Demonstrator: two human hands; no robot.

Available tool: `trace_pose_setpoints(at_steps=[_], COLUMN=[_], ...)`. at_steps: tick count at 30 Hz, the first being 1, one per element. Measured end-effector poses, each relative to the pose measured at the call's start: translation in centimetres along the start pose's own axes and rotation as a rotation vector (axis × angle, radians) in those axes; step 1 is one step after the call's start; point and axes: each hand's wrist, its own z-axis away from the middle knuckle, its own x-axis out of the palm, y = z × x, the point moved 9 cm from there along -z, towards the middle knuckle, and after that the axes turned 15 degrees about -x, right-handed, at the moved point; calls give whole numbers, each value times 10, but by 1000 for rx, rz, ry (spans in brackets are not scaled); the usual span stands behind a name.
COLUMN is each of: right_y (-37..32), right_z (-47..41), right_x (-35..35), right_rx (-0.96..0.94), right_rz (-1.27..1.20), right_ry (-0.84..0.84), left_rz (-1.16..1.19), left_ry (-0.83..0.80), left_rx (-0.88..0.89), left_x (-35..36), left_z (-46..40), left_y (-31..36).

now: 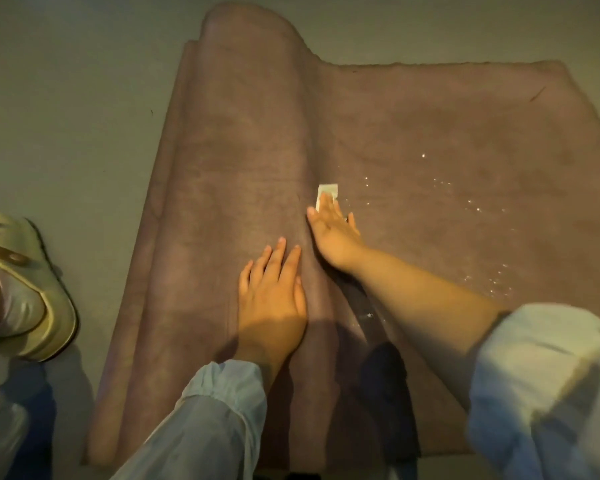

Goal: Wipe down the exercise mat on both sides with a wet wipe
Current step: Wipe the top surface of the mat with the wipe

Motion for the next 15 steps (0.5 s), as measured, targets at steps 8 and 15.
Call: trace_pose_setpoints(at_steps=[8, 15], right_y=[24, 21], right_z=[-56, 26], right_x=[-47, -13], right_rx=[-41, -175], right_rz=[393, 445], right_ry=[-106, -177], left_rz=[10, 16], left_ry=[67, 18], left_rx=[42, 10], left_x=[-10, -6], left_z=[2, 3], left_y=[9, 6])
